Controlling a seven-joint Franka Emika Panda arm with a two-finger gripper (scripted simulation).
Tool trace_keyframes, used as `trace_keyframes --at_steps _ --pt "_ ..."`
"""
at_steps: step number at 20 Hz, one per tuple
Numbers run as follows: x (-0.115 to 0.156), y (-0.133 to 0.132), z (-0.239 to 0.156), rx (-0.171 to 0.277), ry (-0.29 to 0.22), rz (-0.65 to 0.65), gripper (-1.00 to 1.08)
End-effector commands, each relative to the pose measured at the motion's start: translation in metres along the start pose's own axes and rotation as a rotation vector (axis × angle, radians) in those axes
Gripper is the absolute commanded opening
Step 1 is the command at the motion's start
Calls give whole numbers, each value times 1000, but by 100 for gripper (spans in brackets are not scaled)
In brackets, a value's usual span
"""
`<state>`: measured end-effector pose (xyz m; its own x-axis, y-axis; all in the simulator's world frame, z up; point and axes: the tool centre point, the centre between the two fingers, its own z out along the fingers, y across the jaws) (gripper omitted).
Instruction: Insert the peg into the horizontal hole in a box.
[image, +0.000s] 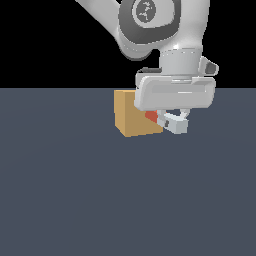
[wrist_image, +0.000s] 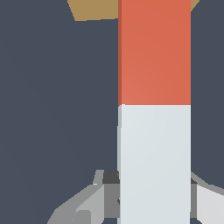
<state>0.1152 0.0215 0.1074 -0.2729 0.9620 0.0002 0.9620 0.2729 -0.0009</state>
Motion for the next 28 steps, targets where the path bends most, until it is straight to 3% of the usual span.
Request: trace_keyframes --at_steps 1,8,28 --pt "18 11 -6 -1 -1 -24 -100" --pt "43 25 -13 -1 0 -59 -100" --pt "53 26 -13 0 0 -65 -100"
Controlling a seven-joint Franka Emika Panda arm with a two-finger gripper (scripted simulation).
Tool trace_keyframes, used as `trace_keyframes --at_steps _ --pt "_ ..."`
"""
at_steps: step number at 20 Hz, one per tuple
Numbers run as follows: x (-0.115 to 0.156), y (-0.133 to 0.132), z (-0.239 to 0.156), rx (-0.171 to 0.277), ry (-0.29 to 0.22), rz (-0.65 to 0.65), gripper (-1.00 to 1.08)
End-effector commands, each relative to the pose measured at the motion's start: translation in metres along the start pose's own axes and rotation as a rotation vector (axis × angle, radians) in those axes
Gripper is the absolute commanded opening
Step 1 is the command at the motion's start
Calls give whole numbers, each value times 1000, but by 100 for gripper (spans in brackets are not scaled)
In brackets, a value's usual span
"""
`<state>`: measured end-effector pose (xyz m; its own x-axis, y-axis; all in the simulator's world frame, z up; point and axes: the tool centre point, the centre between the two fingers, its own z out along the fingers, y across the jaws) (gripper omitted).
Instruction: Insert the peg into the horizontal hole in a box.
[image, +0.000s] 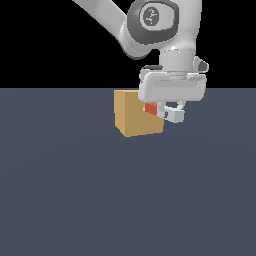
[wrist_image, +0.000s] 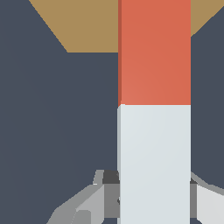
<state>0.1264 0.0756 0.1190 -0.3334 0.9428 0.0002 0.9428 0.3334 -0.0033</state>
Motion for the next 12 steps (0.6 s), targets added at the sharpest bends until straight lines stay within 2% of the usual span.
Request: trace_keyframes --at_steps 1,12 --pt "8 1 -1 -2 0 -1 -100" --pt "85 0 -3 -4 0 -2 -100"
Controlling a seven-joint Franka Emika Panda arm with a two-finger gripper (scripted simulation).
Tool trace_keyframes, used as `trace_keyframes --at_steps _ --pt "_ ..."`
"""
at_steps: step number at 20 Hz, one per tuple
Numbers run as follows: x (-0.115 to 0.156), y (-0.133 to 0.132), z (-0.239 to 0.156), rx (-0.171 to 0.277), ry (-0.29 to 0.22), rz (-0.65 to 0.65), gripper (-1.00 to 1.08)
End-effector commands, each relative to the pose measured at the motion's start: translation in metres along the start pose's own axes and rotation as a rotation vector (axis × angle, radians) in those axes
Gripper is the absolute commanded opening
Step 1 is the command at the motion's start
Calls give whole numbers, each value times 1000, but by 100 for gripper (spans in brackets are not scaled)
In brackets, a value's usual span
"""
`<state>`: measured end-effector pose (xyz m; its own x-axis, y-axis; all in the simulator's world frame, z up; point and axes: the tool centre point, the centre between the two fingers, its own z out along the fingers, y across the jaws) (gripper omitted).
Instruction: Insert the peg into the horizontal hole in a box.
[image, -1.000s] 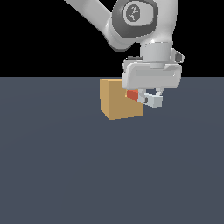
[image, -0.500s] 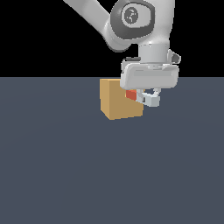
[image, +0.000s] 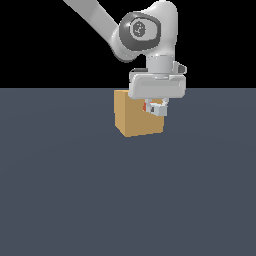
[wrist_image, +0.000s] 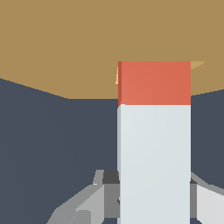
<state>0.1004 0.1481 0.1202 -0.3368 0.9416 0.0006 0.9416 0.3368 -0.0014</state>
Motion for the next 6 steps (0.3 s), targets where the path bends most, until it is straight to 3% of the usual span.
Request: trace_keyframes --at_steps 1,6 --pt "12 0 -1 -2 -1 2 -100" --pt "18 2 -1 -2 -1 2 -100"
